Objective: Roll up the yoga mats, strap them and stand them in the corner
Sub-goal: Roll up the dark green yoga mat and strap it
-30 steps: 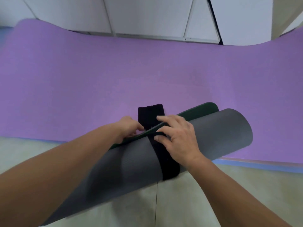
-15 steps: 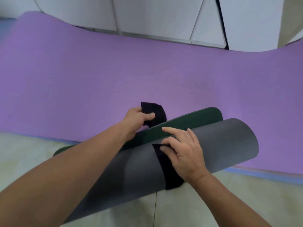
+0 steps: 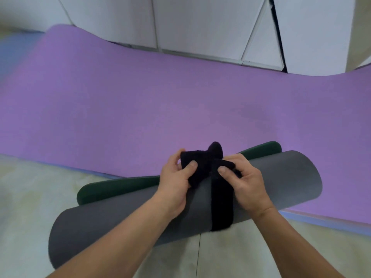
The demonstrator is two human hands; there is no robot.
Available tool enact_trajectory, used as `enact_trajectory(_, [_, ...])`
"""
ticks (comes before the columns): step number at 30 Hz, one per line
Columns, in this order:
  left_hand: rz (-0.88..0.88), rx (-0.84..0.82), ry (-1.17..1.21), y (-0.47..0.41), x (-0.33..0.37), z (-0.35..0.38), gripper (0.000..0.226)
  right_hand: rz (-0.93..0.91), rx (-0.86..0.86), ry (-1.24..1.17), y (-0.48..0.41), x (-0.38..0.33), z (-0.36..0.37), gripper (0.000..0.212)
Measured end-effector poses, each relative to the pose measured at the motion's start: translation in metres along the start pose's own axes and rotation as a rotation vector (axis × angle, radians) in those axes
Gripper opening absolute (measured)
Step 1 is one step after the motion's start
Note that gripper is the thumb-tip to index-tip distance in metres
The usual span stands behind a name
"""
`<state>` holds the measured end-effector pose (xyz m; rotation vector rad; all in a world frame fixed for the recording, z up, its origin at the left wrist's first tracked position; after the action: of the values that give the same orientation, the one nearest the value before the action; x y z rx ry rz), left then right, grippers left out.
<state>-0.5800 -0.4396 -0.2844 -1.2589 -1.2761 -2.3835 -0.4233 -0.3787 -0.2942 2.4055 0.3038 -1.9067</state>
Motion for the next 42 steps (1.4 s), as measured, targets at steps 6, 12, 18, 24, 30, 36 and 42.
enact_trajectory(6, [0.597,-0.294,-0.792,0.008,-0.014,-0.014,0.021,0.15,-0.1,-0.268,-0.012,-0.008,-0.012,0.019])
enact_trajectory(12, [1.197,-0.695,-0.979,0.015,-0.031,-0.034,0.016,0.25,-0.273,-0.264,-0.01,-0.027,-0.02,0.023])
enact_trajectory(18, [1.444,-0.566,-1.252,0.012,-0.041,-0.049,0.032,-0.046,-0.424,-0.12,0.013,-0.106,-0.041,0.008])
enact_trajectory(24, [1.404,-0.646,-1.177,0.029,-0.053,-0.054,0.027,-0.135,-0.284,0.056,0.001,-0.141,-0.013,0.013])
enact_trajectory(30, [1.494,-0.545,-1.134,0.04,-0.085,-0.064,0.034,0.382,-0.264,0.144,-0.047,-0.06,0.038,0.011])
enact_trajectory(36, [1.367,-0.433,-0.841,0.048,-0.073,-0.057,0.013,0.52,-0.255,0.341,-0.043,0.005,0.045,0.02])
enact_trajectory(42, [1.207,-0.182,-0.94,0.04,-0.032,-0.056,0.041,0.473,-0.31,0.449,-0.049,0.008,0.051,0.022])
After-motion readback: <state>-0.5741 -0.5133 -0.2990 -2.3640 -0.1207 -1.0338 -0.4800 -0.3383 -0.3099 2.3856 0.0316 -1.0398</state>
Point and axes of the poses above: each hand's wrist, its own y-axis away from the middle knuckle, its own z-axis out of the palm, x = y × z, the point moved 1 cm from there along -y, towards the middle knuckle, and after that the axes turned 11 degrees about x, right-handed, at the moved point
